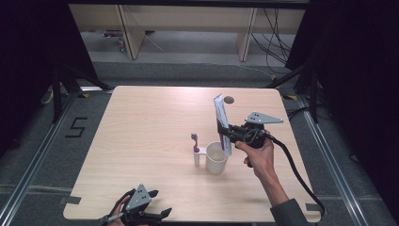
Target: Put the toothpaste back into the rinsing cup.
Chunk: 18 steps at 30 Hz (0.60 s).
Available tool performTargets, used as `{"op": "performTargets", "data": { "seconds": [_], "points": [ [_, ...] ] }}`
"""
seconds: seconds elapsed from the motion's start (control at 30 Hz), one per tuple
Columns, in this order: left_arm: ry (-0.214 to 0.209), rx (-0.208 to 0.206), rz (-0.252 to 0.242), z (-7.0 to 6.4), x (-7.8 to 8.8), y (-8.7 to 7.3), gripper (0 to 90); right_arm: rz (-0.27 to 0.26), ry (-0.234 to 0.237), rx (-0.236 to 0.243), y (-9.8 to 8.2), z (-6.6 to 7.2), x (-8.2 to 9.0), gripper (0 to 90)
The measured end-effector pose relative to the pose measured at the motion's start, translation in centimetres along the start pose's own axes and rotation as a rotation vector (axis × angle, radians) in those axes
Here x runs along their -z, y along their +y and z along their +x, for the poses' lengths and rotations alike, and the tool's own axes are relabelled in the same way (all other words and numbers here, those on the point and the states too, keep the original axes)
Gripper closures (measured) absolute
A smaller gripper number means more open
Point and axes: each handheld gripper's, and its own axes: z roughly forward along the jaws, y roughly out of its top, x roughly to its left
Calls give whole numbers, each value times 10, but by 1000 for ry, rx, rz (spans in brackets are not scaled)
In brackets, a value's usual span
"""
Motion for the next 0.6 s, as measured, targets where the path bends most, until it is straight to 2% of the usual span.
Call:
{"op": "performTargets", "data": {
  "seconds": [0.03,0.07,0.13,0.17,0.23,0.27,0.33,0.4,0.43,0.47,0.5,0.53,0.6],
  "points": [
    [-4,-6,5,0,1,0,224,-3,11,-7,-1,0,-2,769],
    [-3,-5,1,0,0,1,224,-15,6,9,-1,0,-3,769],
    [1,-2,15,0,1,1,224,-9,23,-6,-2,2,-4,769],
    [-5,-9,4,0,0,0,224,-3,21,-16,-3,3,-5,769],
    [-7,-3,-4,0,0,0,224,-4,17,-2,-5,3,-8,768],
    [-2,-2,11,0,0,1,224,0,18,-7,-6,5,-8,768],
    [-4,1,-6,-1,-1,0,224,-10,17,27,-8,3,-10,768],
    [-8,0,-3,0,-1,0,224,3,17,12,-10,5,-12,768],
    [-1,2,1,-1,-1,0,225,-8,19,32,-10,4,-13,768],
    [1,-7,13,0,0,0,224,-5,27,1,-12,6,-15,768],
    [0,-14,19,1,0,0,225,0,22,0,-12,6,-16,768],
    [-8,-1,5,-1,0,0,225,7,14,-7,-14,6,-17,768],
    [-5,0,1,-1,0,0,225,11,18,12,-16,4,-20,768]
  ]
}}
